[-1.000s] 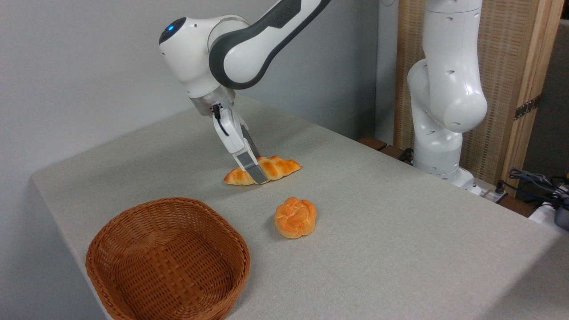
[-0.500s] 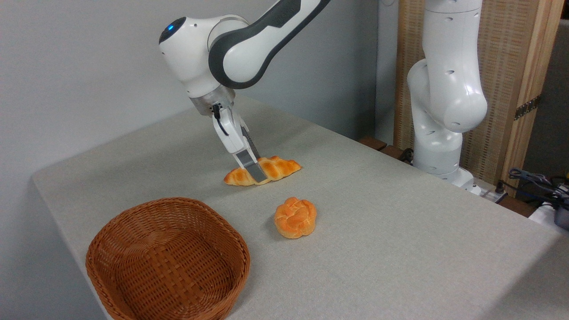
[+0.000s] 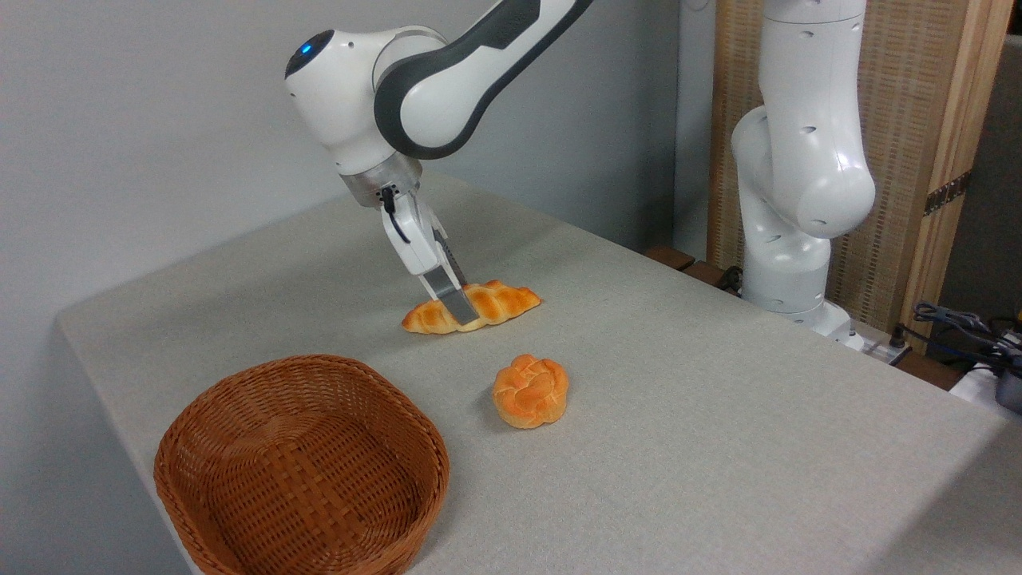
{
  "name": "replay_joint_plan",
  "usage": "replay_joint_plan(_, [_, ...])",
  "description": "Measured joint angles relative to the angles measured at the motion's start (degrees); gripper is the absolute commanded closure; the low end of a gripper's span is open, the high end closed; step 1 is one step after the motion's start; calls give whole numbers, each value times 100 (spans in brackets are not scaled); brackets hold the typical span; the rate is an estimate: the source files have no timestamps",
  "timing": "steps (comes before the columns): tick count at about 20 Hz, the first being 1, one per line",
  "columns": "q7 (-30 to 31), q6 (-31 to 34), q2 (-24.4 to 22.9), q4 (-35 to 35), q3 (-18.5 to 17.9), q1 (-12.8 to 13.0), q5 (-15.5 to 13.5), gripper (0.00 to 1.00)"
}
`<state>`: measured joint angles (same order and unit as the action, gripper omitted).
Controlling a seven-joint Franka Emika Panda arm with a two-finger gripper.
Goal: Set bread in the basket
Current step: 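Close the gripper fingers around the braided loaf, then lift the braided loaf and carry it over the wicker basket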
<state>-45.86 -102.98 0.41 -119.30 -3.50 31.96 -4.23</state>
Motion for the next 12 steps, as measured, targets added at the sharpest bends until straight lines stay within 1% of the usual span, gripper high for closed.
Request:
replay_joint_plan(6, [0,-4,-35,47,-8,-5,12,70])
replay_joint_plan(10, [41,-4,-77,319,-72,-22,17,70])
replay_joint_plan(12, [68,-2,-130,583,-116,-70,23,70])
